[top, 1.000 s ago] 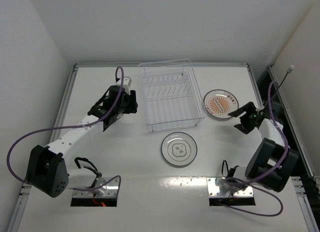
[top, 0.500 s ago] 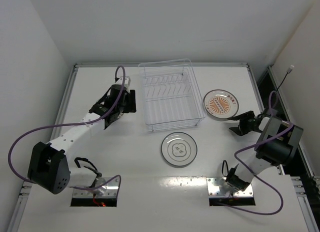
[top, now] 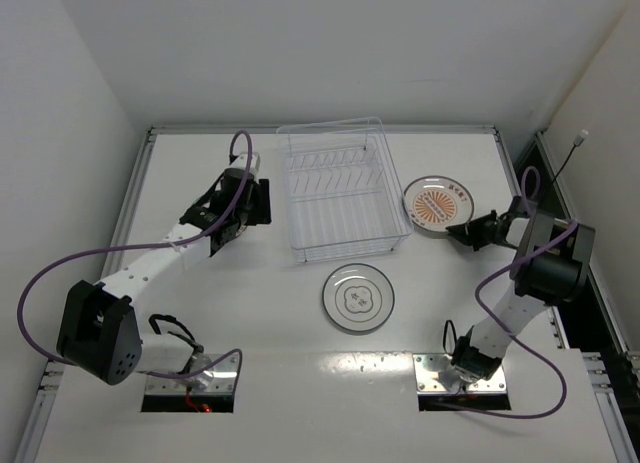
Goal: Load the plates into the dish rack
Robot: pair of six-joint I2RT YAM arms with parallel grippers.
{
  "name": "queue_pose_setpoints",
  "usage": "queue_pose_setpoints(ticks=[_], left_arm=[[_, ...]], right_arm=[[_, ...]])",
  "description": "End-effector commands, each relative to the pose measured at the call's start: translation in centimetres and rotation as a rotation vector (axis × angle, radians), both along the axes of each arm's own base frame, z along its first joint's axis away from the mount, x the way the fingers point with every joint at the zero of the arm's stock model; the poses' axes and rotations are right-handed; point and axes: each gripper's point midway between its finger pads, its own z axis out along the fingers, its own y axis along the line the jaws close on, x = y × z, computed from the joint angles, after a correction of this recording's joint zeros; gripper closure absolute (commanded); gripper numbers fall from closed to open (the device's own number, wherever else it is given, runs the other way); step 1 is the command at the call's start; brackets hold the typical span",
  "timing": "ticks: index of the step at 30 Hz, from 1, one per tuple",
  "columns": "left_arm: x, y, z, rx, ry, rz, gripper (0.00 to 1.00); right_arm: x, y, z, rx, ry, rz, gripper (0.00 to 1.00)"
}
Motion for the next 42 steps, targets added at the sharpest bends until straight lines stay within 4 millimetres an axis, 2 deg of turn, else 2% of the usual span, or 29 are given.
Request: queue_pose_setpoints(ticks=[1, 3, 4, 5, 9, 10, 11, 12, 14, 15, 16, 17, 18, 19, 20, 21, 22, 23, 24, 26, 27, 29, 31, 34, 35, 37, 38, 39, 42], left_arm=[[0.8, 0.1, 1.9, -0.007, -0.049, 0.029, 0.47], [0.9, 0.3, 2.0, 0.0, -0.052, 0.039, 0.47], [0.9, 0.3, 2.0, -0.008, -0.051, 0.044, 0.47], [0.9, 0.5, 2.0, -0.002, -0.054, 0.053, 0.47], [1.0, 1.0, 1.8, 0.014, -0.044, 0.083, 0.47], [1.0, 1.2, 1.8, 0.02, -0.047, 0.093, 0.47], [1.0, 1.2, 1.8, 0.02, -0.047, 0.093, 0.47], [1.1, 1.3, 1.9, 0.018, -0.049, 0.105, 0.47], [0.9, 1.4, 1.7, 0.022, -0.041, 0.105, 0.47], [0.9, 1.4, 1.7, 0.022, -0.041, 0.105, 0.47], [1.0, 1.5, 1.7, 0.027, -0.044, 0.114, 0.47], [1.0, 1.5, 1.7, 0.027, -0.044, 0.114, 0.47], [1.0, 1.5, 1.7, 0.027, -0.044, 0.114, 0.47], [1.0, 1.5, 1.7, 0.027, -0.044, 0.114, 0.47], [1.0, 1.8, 1.8, 0.034, -0.047, 0.124, 0.47], [1.0, 1.8, 1.8, 0.034, -0.047, 0.124, 0.47], [1.0, 1.9, 1.8, 0.039, -0.049, 0.131, 0.47], [1.0, 1.9, 1.8, 0.039, -0.049, 0.132, 0.47], [1.0, 1.9, 1.8, 0.039, -0.049, 0.132, 0.47], [1.1, 2.1, 1.8, 0.043, -0.052, 0.139, 0.47], [1.1, 2.1, 1.8, 0.043, -0.052, 0.139, 0.47], [1.1, 2.2, 1.9, 0.048, -0.054, 0.146, 0.46], [1.1, 2.2, 1.9, 0.048, -0.054, 0.146, 0.46], [1.2, 2.4, 1.6, 0.058, -0.049, 0.154, 0.46], [1.2, 2.4, 1.8, 0.058, -0.049, 0.154, 0.46], [1.2, 2.5, 1.8, 0.062, -0.051, 0.161, 0.45], [1.2, 2.5, 1.8, 0.062, -0.051, 0.161, 0.45], [1.2, 2.5, 1.8, 0.062, -0.051, 0.161, 0.45], [1.2, 2.7, 1.9, 0.067, -0.053, 0.169, 0.45]], right_arm=[[1.3, -1.6, 2.2, -0.118, -0.064, -0.011, 1.0], [1.0, -2.0, 4.0, -0.195, -0.078, -0.01, 1.0], [1.7, -2.1, 7.3, -0.257, -0.151, -0.005, 1.0], [1.9, -2.4, 8.6, -0.327, -0.172, -0.001, 1.0], [3.0, -2.7, 18.3, -0.579, -0.321, -0.025, 1.0], [2.9, -3.5, 19.8, -0.655, -0.322, -0.062, 1.0], [3.0, -3.4, 21.4, -0.697, -0.339, -0.071, 1.0], [3.2, -2.1, 24.3, -0.75, -0.411, -0.057, 1.0], [3.9, -2.1, 27.6, -0.845, -0.477, -0.097, 1.0], [4.4, -0.5, 28.8, -0.884, -0.514, -0.049, 1.0], [5.3, -0.5, 28.2, -0.919, -0.477, -0.036, 1.0], [6.1, 0.1, 29.8, -0.946, -0.491, -0.014, 1.0], [7.0, 1.9, 29.8, -0.984, -0.495, 0.062, 1.0], [7.7, 2.2, 29.8, -1.022, -0.478, 0.076, 1.0], [9.5, 3.0, 30.0, -1.045, -0.481, 0.106, 1.0], [10.0, 4.5, 29.4, -1.073, -0.471, 0.17, 1.0], [10.8, 5.1, 30.4, -1.086, -0.485, 0.172, 1.0], [11.3, 5.7, 30.1, -1.093, -0.479, 0.177, 1.0], [11.9, 6.4, 28.9, -1.117, -0.449, 0.207, 1.0], [12.5, 7.0, 28.9, -1.141, -0.444, 0.213, 1.0], [12.8, 7.5, 27.6, -1.17, -0.413, 0.234, 1.0], [13.3, 7.8, 27.7, -1.2, -0.403, 0.225, 1.0], [14.0, 8.9, 26.3, -1.236, -0.381, 0.272, 1.0], [14.6, 10.1, 25.8, -1.278, -0.364, 0.302, 1.0], [14.8, 10.2, 24.5, -1.293, -0.333, 0.311, 1.0], [15.2, 10.7, 24.1, -1.314, -0.322, 0.325, 1.0], [15.3, 11.2, 23.2, -1.33, -0.305, 0.349, 1.0], [15.5, 11.2, 23.1, -1.336, -0.3, 0.343, 1.0], [15.8, 12.6, 22.6, -1.378, -0.29, 0.366, 1.0]])
